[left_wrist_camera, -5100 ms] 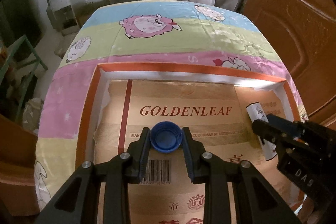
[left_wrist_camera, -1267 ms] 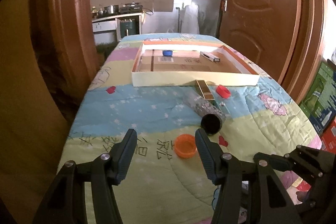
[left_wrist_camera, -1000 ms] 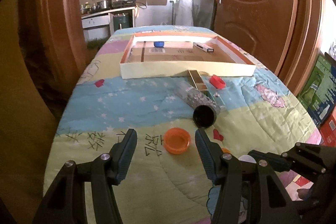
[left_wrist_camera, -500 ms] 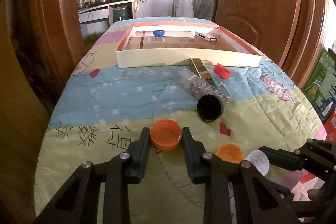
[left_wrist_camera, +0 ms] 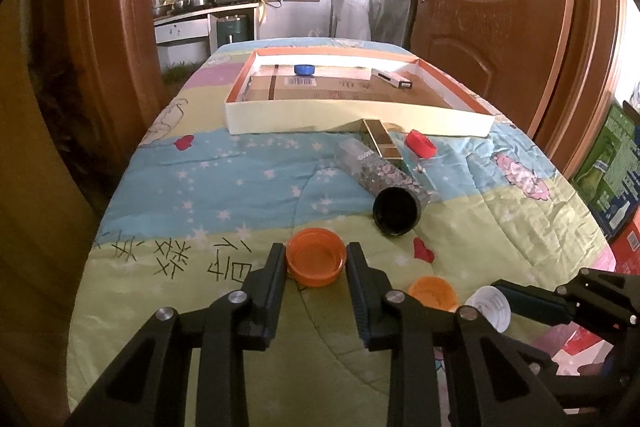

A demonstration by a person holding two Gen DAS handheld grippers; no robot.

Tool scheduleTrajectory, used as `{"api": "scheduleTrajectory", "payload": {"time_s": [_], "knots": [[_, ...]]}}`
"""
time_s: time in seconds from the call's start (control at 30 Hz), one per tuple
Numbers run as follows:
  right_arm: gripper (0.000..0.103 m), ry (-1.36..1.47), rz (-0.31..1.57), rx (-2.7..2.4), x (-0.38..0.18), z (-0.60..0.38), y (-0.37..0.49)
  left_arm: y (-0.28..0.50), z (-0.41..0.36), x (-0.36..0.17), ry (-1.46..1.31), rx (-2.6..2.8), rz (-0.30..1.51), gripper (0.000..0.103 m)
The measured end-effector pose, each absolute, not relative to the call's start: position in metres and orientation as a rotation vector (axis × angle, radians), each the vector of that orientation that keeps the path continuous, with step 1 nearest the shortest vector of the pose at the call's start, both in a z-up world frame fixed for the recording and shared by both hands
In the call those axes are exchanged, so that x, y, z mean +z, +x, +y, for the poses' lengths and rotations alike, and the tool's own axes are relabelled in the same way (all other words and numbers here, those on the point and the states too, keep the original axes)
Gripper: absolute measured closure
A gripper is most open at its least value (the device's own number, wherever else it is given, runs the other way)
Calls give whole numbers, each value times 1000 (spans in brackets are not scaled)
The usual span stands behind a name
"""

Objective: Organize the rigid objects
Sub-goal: 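Carry the orange cap and white cap over the cardboard tray with both tools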

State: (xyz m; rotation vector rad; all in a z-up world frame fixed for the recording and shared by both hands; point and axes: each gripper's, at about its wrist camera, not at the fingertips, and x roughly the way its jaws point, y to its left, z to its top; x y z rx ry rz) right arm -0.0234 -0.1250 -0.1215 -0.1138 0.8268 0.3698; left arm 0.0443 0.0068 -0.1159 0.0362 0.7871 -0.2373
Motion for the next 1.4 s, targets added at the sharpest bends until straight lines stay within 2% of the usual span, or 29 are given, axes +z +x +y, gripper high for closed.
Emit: {"api": "scheduleTrajectory", "payload": {"time_s": [0.7, 1.4], "knots": [[73, -84, 789, 340, -103, -137, -15, 46, 5, -95, 4, -230, 751, 72], [73, -93, 719, 311, -68, -150, 33, 85, -14, -61, 3, -229, 708, 72]]}}
